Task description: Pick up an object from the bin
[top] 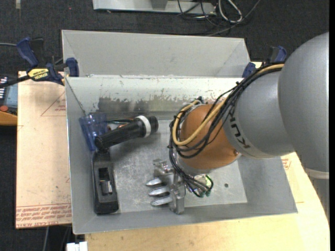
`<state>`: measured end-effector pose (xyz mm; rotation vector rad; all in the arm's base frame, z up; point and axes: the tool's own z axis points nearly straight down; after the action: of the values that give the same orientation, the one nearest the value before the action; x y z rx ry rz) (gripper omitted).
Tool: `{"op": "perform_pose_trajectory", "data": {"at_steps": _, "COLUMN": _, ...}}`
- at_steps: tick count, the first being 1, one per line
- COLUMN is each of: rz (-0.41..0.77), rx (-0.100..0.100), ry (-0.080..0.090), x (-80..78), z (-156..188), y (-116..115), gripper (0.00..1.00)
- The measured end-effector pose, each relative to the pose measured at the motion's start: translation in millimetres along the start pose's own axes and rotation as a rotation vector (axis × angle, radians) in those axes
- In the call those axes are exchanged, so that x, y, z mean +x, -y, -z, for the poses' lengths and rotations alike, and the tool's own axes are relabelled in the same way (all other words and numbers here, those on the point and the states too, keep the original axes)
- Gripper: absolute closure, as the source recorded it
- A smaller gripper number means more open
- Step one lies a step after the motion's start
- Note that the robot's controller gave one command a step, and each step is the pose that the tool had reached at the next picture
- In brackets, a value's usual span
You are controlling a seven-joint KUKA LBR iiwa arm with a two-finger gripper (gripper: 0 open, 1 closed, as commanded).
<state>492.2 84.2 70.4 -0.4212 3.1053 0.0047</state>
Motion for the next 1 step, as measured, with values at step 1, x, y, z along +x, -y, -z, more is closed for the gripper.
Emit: {"op": "perform_pose_trajectory", "data": {"at_steps": 1, "rz": -0.032, "rx": 0.001, "ry": -0.001, "x": 6.2, "z": 46.3, "y": -8.2, "gripper": 0.0}}
